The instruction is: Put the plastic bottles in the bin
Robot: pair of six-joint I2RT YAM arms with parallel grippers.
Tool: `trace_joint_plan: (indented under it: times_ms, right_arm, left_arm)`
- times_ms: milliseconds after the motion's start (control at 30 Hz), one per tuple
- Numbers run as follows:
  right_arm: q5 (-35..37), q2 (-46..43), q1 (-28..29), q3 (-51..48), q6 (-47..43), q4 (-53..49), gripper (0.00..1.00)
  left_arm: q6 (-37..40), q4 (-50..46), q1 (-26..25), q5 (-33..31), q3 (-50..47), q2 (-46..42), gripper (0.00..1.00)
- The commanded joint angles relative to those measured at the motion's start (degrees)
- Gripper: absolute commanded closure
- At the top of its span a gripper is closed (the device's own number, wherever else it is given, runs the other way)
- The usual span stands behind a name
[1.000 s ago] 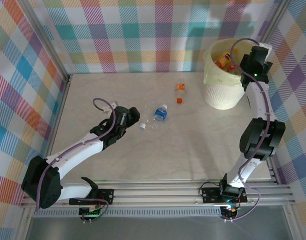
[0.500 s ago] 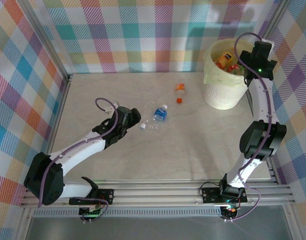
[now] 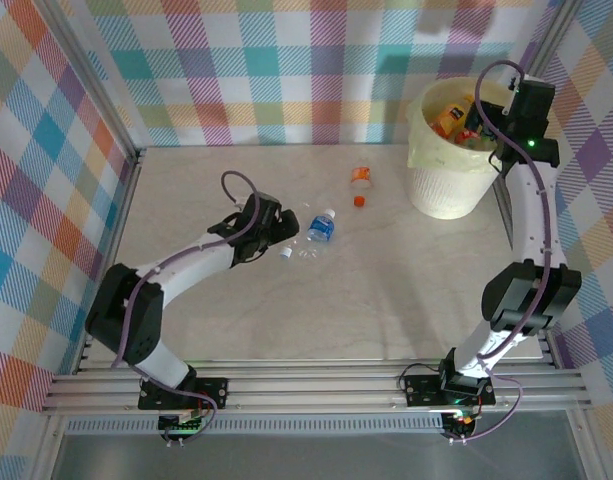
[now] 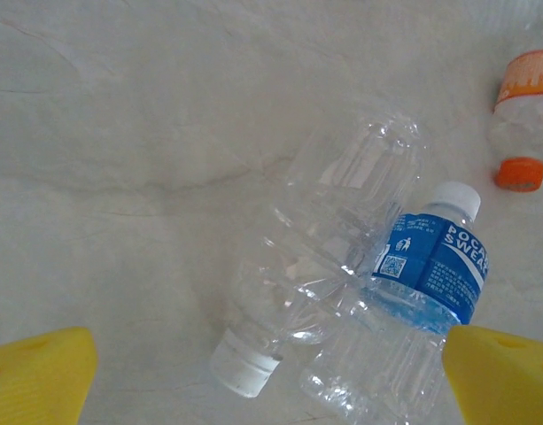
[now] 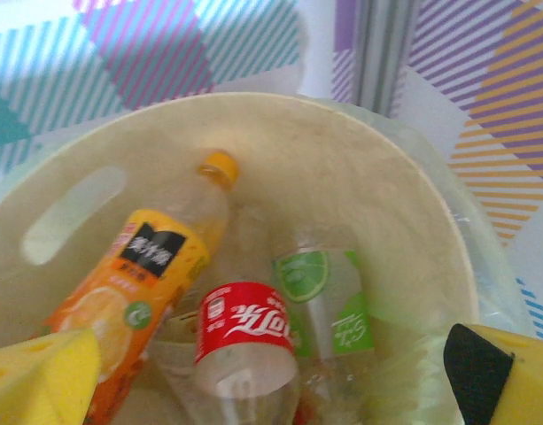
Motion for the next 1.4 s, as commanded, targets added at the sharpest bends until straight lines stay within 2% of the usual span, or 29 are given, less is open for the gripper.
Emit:
trace_joint_plan:
  times_ms: [0,100,333,433,633,900,1033,1133,1367]
  right_arm:
    - [-7.1,-3.8,0.8,-2.1,1.5,-2.0,0.00]
    - [-12.3,-6.3,1.3,-4.6,3.5,-1.6,0.00]
    - [-29.4,-11.1,2.2,-10.2,10.3,-1.8,0.00]
    - [-33.5,-13.0,3.4,-13.9,12.3,0.1,0.00]
    - [-35.1,-14.5,5.0,-17.0,13.0,0.2,0.00]
    - [-37.4,-14.2,6.3,-17.9,12.8,-0.8,0.00]
    - [-39.1,-13.8,6.7,-17.7,12.7,-0.9,0.00]
    - [-42.0,-13.2,6.8,-17.6,13.2,-0.7,0.00]
    - [-48.6,-13.6,8.0,-19.5,16.4,3.2,0.00]
  left_arm:
    - [2.3,-1.9,1.4,4.7,3.6,4.1,0.00]
    - [3.8,-1.3,2.0,8.3,5.8,7.3,0.02]
    - [8.9,-6.2,3.5,10.9,12.9,16.1,0.07]
    - [11.6,-7.4,4.2,13.2,15.9,19.0,0.09]
    - [19.3,-10.8,4.6,16.1,22.3,24.7,0.14]
    - [20.2,-14.1,5.0,13.6,26.3,29.4,0.24]
    - [20.2,-13.5,5.0,11.8,24.5,29.0,0.30]
    - [20.4,-12.0,5.2,10.3,21.6,27.5,0.39]
    - [20.9,-4.4,5.5,12.9,14.0,22.4,0.48]
